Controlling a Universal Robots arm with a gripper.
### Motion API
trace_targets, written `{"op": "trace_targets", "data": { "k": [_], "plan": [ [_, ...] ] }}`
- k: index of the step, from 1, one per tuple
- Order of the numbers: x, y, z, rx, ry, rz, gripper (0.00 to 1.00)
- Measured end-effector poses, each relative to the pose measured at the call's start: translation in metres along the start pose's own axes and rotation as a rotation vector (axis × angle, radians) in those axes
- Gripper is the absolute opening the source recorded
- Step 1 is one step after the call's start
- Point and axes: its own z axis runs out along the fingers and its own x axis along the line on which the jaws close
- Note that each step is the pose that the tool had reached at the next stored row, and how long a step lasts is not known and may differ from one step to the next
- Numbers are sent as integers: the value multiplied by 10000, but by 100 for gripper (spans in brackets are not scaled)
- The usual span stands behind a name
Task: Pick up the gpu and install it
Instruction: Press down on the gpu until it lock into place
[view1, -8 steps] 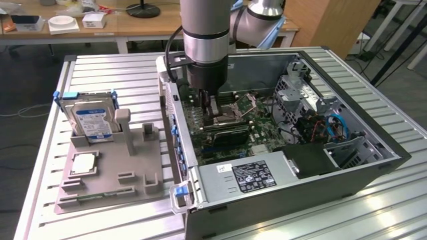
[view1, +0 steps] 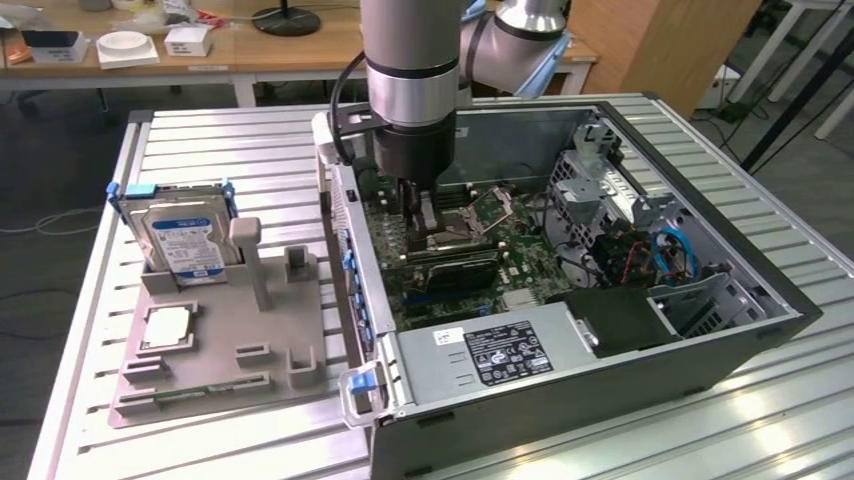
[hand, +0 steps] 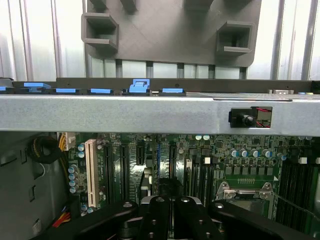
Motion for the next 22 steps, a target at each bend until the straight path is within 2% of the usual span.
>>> {"op": "trace_targets", "data": {
  "k": [5,6,7,9,13,15,18,21,22],
  "plan": [
    [-1,3,0,0,0,0,11],
    [-5,7,-1,-7,0,1,11],
    [-6,9,-1,-45,0,-2,11],
    [-6,11,-2,-233,-34,-15,11],
    [-7,14,-3,-662,-185,-14,11],
    [-7,14,-5,-873,-233,-18,11],
    [-11,16,-9,-1198,-266,-22,11],
    [-11,14,-20,-1528,-271,-31,11],
    [-11,15,-21,-1557,-272,-31,11]
  ]
}}
